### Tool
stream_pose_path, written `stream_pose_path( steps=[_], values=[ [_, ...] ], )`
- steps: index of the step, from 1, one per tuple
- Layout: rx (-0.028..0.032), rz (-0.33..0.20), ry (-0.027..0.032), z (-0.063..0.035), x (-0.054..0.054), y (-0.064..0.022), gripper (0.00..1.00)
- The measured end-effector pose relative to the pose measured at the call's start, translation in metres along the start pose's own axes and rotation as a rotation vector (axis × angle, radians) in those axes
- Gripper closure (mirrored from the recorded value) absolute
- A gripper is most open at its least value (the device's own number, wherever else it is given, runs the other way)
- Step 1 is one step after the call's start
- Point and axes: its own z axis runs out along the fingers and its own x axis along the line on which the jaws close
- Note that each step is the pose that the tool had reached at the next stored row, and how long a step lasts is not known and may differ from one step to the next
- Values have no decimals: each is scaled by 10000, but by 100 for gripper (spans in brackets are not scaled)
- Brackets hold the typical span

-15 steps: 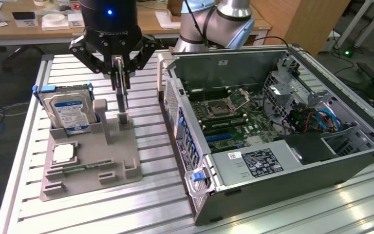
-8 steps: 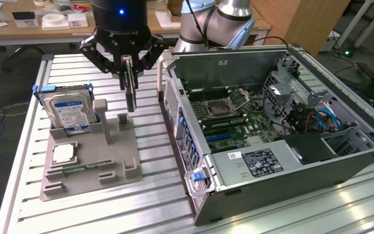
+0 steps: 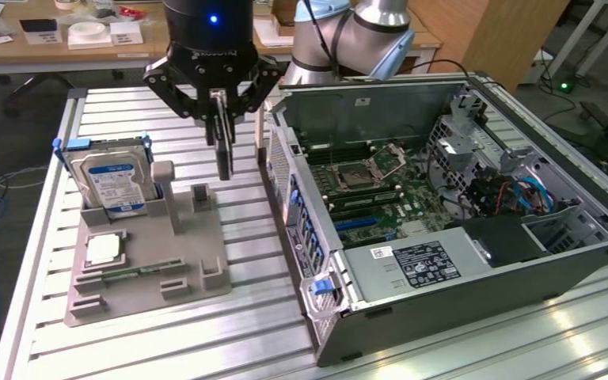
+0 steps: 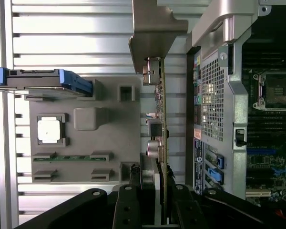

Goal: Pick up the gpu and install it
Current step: 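Pick up the gpu and move the gpu toward the slot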

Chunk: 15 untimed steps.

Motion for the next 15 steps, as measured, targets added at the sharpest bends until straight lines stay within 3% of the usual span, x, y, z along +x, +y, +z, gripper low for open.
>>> stream_pose_path(
  steps=[15],
  values=[
    [0,1,0,2,-220,5,72]
  ],
)
